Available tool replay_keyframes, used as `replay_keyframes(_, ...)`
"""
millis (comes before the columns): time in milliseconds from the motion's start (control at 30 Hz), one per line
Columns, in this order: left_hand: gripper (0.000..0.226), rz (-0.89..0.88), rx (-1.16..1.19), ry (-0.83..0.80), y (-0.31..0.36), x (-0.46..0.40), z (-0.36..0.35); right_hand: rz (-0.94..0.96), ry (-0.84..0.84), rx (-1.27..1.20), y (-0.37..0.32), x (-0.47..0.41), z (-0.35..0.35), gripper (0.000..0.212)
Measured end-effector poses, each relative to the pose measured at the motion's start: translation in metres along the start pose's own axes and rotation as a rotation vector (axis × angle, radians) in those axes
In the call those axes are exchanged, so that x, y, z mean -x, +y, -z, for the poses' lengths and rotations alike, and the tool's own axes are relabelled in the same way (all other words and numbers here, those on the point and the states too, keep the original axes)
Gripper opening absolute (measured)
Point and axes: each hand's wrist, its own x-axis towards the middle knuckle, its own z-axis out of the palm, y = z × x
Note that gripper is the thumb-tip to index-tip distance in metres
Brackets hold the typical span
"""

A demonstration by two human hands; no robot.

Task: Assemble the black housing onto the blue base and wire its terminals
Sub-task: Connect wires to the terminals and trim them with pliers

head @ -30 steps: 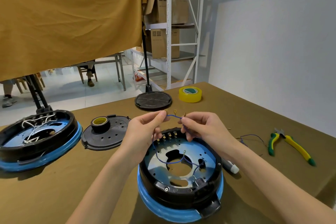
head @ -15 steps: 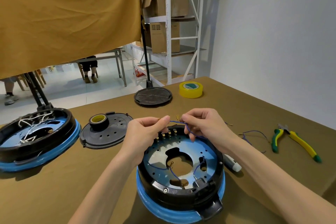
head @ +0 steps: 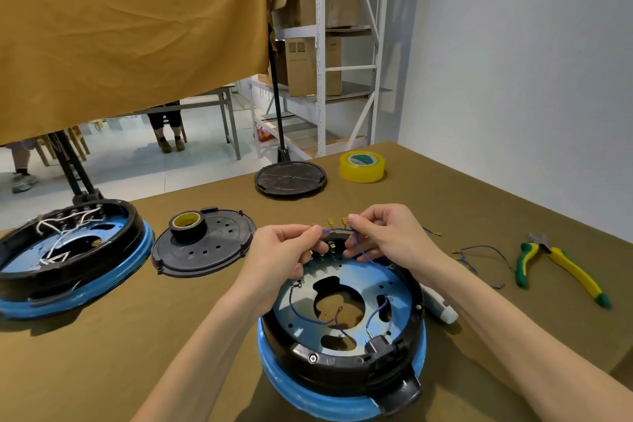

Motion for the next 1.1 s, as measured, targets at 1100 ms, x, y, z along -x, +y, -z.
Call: replay_keyframes(1100,0.020,0.025,0.099,0.006,-0.002,0.004,-0.004,0.034,-0.099,-0.133,0.010,0.020,-0.009,0.013)
